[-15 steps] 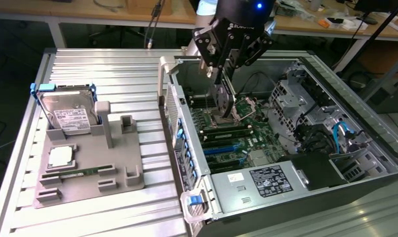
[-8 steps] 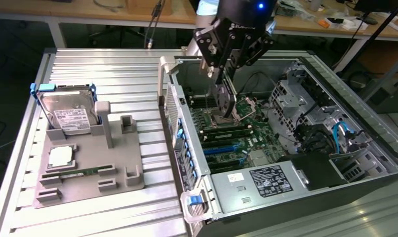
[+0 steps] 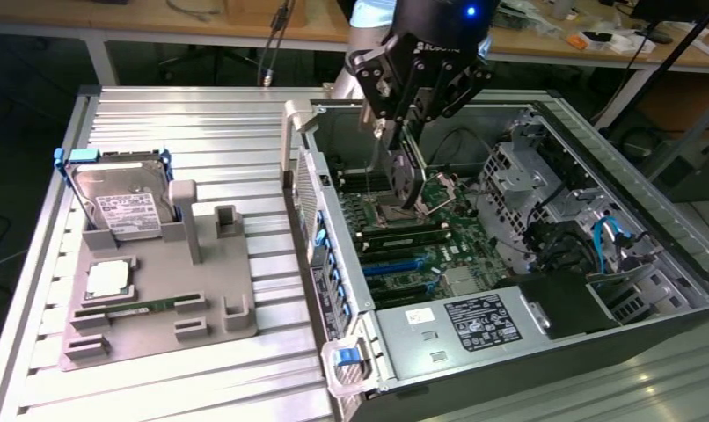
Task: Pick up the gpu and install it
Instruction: 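Pick up the gpu and move the gpu toward the slot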
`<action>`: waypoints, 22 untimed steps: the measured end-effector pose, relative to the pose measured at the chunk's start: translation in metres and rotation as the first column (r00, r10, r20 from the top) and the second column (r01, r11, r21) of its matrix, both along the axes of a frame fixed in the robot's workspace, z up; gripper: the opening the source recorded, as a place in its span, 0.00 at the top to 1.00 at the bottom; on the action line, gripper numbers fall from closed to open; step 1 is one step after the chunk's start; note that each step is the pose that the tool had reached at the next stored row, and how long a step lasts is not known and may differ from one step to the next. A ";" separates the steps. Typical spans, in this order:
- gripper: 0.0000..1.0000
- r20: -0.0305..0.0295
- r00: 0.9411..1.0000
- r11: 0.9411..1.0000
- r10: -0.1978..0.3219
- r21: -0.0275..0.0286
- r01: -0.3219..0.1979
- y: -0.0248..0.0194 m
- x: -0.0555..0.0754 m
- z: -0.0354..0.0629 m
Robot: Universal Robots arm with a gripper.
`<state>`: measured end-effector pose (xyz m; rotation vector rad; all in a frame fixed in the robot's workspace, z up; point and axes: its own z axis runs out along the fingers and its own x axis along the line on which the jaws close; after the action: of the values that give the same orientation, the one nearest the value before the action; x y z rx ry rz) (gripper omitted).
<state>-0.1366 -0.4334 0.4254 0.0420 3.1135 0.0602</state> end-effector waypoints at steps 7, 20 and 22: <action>0.73 0.000 1.000 1.000 0.000 0.000 0.000 0.0000 0.006 -0.0001; 0.73 0.000 1.000 1.000 0.000 0.000 0.000 0.0000 0.013 -0.0001; 0.73 0.000 1.000 1.000 0.000 0.000 0.000 0.0000 0.015 -0.0001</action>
<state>-0.1219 -0.4334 0.4253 0.0420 3.1135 0.0602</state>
